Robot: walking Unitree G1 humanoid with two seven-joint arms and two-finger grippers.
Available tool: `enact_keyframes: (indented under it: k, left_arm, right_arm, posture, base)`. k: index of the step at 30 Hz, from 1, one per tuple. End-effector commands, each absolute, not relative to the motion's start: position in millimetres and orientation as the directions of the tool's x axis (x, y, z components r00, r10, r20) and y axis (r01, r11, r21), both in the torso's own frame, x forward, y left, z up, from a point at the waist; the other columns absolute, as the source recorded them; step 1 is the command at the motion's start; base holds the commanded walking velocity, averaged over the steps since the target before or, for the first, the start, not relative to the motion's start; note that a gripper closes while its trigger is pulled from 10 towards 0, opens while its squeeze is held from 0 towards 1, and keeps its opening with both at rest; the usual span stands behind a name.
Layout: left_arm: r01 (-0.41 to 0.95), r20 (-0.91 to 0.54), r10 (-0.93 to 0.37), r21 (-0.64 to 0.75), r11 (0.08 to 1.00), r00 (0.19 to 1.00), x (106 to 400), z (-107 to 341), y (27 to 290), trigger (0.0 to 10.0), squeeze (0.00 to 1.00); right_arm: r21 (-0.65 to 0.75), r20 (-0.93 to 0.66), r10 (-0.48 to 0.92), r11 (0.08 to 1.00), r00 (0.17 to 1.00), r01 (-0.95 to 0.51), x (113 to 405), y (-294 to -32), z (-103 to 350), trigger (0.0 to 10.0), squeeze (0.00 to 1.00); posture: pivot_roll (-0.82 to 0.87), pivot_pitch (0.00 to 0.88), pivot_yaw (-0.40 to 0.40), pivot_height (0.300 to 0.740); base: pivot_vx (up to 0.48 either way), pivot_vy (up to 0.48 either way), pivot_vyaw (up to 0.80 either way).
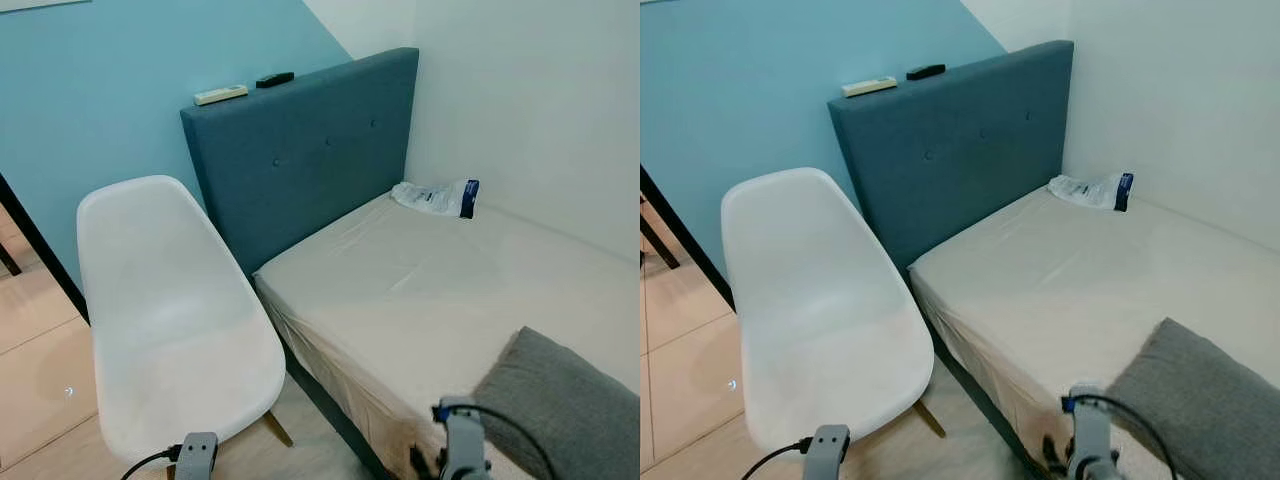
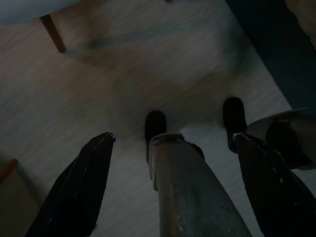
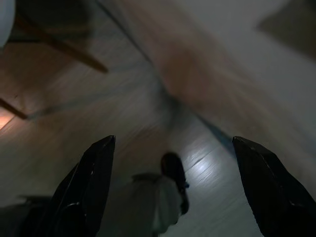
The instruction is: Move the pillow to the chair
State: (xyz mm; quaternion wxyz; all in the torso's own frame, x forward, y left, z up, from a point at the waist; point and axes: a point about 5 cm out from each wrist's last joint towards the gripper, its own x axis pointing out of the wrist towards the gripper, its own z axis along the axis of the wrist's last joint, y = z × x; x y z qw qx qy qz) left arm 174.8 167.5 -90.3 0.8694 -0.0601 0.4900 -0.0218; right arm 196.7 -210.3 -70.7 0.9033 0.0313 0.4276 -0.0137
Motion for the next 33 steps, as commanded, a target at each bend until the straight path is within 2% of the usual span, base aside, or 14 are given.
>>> enact_keyframes:
  k: [1, 10, 14, 19, 28, 31, 33]
  left_arm:
    - [-0.025, -0.847, -0.095, -0.127, 0.992, 0.523, 175.3, -89.8, 170.0, 10.0, 0.0]
    - [-0.039, -0.853, -0.069, -0.104, 0.994, 0.517, 172.3, -90.3, 179.6, 10.0, 0.0]
    - [-0.084, -0.844, -0.064, -0.127, 0.988, 0.532, 172.6, -90.2, 177.6, 10.0, 0.0]
    - [-0.111, -0.851, -0.044, -0.119, 0.987, 0.523, 166.7, -92.6, 180.2, 10.0, 0.0]
    - [-0.098, -0.864, -0.04, -0.102, 0.99, 0.502, 156.7, -96.2, 183.9, 10.0, 0.0]
    - [-0.092, -0.869, -0.033, -0.09, 0.992, 0.494, 153.8, -96.8, 188.5, 10.0, 0.0]
    - [-0.067, -0.872, -0.039, -0.082, 0.994, 0.488, 154.4, -96.6, 188.9, 10.0, 0.0]
  right_arm:
    - [0.059, -0.791, 0.028, 0.998, 0.612, 0.031, 192.8, -204.1, -74.5, 10.0, 0.0]
    - [0.057, -0.836, 0.062, 0.998, 0.546, -0.028, 184.6, -182.1, -83.8, 10.0, 0.0]
    - [0.026, -0.86, 0.107, 0.985, 0.498, -0.168, 179.0, -168.6, -88.0, 10.0, 0.0]
    - [0.034, -0.87, 0.12, 0.982, 0.477, -0.185, 177.9, -164.9, -89.1, 10.0, 0.0]
    - [0.044, -0.873, 0.117, 0.986, 0.474, -0.161, 178.0, -169.5, -88.8, 10.0, 0.0]
    - [0.042, -0.86, 0.096, 0.992, 0.501, -0.117, 181.6, -172.6, -86.8, 10.0, 0.0]
    - [-0.042, -0.834, 0.053, 0.986, 0.55, -0.158, 193.1, -175.2, -80.8, 10.0, 0.0]
  posture:
    - [-0.12, 0.0, 0.031, 0.74]
    - [-0.1, 0.0, 0.024, 0.74]
    - [-0.05, 0.0, 0.004, 0.74]
    - [-0.03, 0.0, -0.008, 0.74]
    - [0.0, 0.0, -0.012, 0.74]
    - [0.0, 0.0, -0.007, 0.74]
    - [-0.03, 0.0, 0.014, 0.74]
  base:
    - [0.0, 0.0, 0.0]
    - [0.0, 0.0, 0.0]
    - [0.0, 0.0, 0.0]
    - [0.0, 0.0, 0.0]
    - [0.0, 0.0, 0.0]
    - [0.0, 0.0, 0.0]
    - [0.0, 0.0, 0.0]
